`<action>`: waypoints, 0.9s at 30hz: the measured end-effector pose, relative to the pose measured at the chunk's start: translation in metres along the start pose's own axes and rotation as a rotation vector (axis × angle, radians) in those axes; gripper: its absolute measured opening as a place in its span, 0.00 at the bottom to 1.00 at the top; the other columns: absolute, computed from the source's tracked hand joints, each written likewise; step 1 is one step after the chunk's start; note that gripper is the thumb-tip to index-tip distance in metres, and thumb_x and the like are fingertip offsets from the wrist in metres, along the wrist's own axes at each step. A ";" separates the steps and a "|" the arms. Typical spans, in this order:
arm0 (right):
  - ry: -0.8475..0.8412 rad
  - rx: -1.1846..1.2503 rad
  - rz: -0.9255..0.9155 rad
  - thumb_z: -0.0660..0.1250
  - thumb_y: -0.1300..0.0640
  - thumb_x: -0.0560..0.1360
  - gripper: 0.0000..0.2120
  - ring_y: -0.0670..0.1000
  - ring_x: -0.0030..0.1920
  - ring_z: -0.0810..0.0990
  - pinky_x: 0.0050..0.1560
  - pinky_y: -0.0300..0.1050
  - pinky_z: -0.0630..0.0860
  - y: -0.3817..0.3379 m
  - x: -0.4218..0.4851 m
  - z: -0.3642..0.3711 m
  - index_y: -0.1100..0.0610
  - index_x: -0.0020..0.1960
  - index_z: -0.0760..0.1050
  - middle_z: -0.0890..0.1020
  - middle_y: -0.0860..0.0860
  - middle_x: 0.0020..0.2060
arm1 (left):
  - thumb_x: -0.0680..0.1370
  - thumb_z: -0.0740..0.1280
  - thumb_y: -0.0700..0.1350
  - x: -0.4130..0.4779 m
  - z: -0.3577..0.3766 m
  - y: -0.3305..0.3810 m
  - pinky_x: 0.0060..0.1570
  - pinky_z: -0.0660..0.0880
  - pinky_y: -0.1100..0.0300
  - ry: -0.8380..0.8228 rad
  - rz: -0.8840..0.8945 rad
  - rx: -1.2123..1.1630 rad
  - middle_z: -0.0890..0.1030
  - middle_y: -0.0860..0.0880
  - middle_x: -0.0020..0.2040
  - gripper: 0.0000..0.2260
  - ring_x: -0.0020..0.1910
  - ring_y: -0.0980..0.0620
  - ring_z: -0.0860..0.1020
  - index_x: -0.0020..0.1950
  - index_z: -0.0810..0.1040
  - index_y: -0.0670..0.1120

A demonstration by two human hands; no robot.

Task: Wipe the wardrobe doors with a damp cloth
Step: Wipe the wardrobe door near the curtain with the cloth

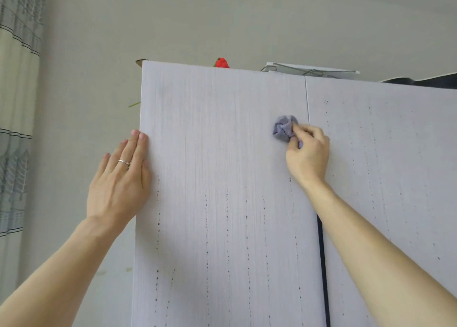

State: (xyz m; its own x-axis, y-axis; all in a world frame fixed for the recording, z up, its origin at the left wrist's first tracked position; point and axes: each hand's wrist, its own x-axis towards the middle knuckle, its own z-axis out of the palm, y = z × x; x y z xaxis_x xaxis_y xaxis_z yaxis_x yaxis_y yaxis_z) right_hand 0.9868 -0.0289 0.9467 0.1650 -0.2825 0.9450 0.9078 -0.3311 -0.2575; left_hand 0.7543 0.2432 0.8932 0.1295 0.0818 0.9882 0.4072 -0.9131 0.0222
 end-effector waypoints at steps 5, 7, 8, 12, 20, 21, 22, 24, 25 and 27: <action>0.005 0.011 -0.216 0.64 0.67 0.75 0.21 0.58 0.52 0.74 0.54 0.45 0.73 -0.026 -0.072 0.016 0.55 0.65 0.80 0.79 0.53 0.56 | 0.83 0.47 0.50 -0.019 0.000 -0.006 0.74 0.64 0.41 -0.042 0.004 -0.021 0.61 0.49 0.81 0.26 0.77 0.42 0.65 0.82 0.58 0.46; -0.141 0.068 -0.456 0.64 0.68 0.73 0.22 0.56 0.51 0.74 0.52 0.47 0.76 -0.034 -0.110 0.013 0.54 0.63 0.81 0.80 0.51 0.55 | 0.83 0.48 0.49 -0.029 0.002 -0.010 0.73 0.66 0.41 -0.067 0.028 -0.023 0.61 0.49 0.81 0.26 0.76 0.41 0.66 0.82 0.58 0.47; -0.194 0.085 -0.515 0.64 0.68 0.73 0.22 0.55 0.51 0.75 0.51 0.47 0.76 -0.035 -0.116 0.011 0.53 0.62 0.82 0.81 0.50 0.55 | 0.83 0.48 0.48 -0.032 0.003 -0.010 0.72 0.66 0.41 -0.079 0.030 -0.032 0.60 0.50 0.81 0.26 0.76 0.42 0.66 0.82 0.57 0.47; -0.069 0.120 -0.246 0.64 0.66 0.74 0.19 0.54 0.49 0.73 0.52 0.48 0.75 -0.046 -0.080 0.022 0.54 0.61 0.83 0.80 0.51 0.53 | 0.84 0.50 0.46 -0.051 0.004 -0.013 0.72 0.67 0.41 -0.105 0.021 -0.074 0.59 0.52 0.81 0.26 0.77 0.43 0.65 0.83 0.55 0.50; -0.309 0.144 -0.726 0.66 0.65 0.75 0.20 0.56 0.50 0.76 0.47 0.52 0.75 -0.085 -0.162 0.034 0.55 0.65 0.80 0.81 0.52 0.56 | 0.85 0.46 0.52 -0.084 0.015 -0.006 0.72 0.67 0.44 -0.121 -0.129 -0.210 0.57 0.52 0.82 0.25 0.76 0.44 0.65 0.83 0.51 0.58; -0.355 0.122 -0.826 0.65 0.65 0.74 0.20 0.57 0.50 0.77 0.44 0.52 0.75 -0.085 -0.166 0.033 0.55 0.65 0.80 0.81 0.52 0.56 | 0.85 0.46 0.53 -0.088 0.015 -0.006 0.72 0.67 0.45 -0.120 -0.147 -0.226 0.57 0.52 0.82 0.25 0.77 0.44 0.64 0.82 0.50 0.59; -0.371 0.107 -0.859 0.64 0.65 0.74 0.20 0.57 0.50 0.77 0.43 0.52 0.75 -0.084 -0.158 0.034 0.55 0.65 0.80 0.81 0.52 0.56 | 0.84 0.45 0.54 -0.090 0.016 -0.006 0.73 0.66 0.46 -0.117 -0.159 -0.245 0.56 0.52 0.82 0.24 0.77 0.44 0.64 0.82 0.49 0.61; -0.295 0.090 -0.736 0.63 0.64 0.76 0.19 0.58 0.49 0.76 0.44 0.54 0.75 -0.087 -0.126 0.044 0.54 0.65 0.80 0.81 0.53 0.56 | 0.84 0.44 0.55 -0.091 0.017 -0.005 0.73 0.65 0.47 -0.113 -0.182 -0.284 0.55 0.54 0.82 0.24 0.77 0.45 0.63 0.81 0.48 0.64; -0.216 0.085 -0.615 0.63 0.63 0.76 0.19 0.59 0.49 0.75 0.46 0.55 0.76 -0.091 -0.104 0.050 0.54 0.65 0.80 0.80 0.54 0.55 | 0.84 0.44 0.55 -0.091 0.017 -0.004 0.72 0.66 0.46 -0.109 -0.193 -0.300 0.55 0.54 0.82 0.24 0.77 0.45 0.63 0.81 0.48 0.64; -0.117 0.098 -0.355 0.63 0.62 0.77 0.18 0.61 0.50 0.74 0.50 0.56 0.76 -0.103 -0.071 0.060 0.54 0.65 0.80 0.79 0.55 0.55 | 0.84 0.43 0.55 -0.093 0.018 -0.004 0.71 0.68 0.45 -0.102 -0.204 -0.315 0.56 0.54 0.82 0.24 0.76 0.46 0.64 0.81 0.48 0.64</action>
State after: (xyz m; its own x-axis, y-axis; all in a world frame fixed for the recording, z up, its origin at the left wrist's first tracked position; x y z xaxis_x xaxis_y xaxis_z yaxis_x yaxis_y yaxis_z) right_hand 0.9050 0.0792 0.9179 -0.1281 -0.0592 0.9900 0.9480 -0.3006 0.1047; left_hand 0.7568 0.2458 0.7989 0.1704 0.2991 0.9389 0.1387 -0.9506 0.2777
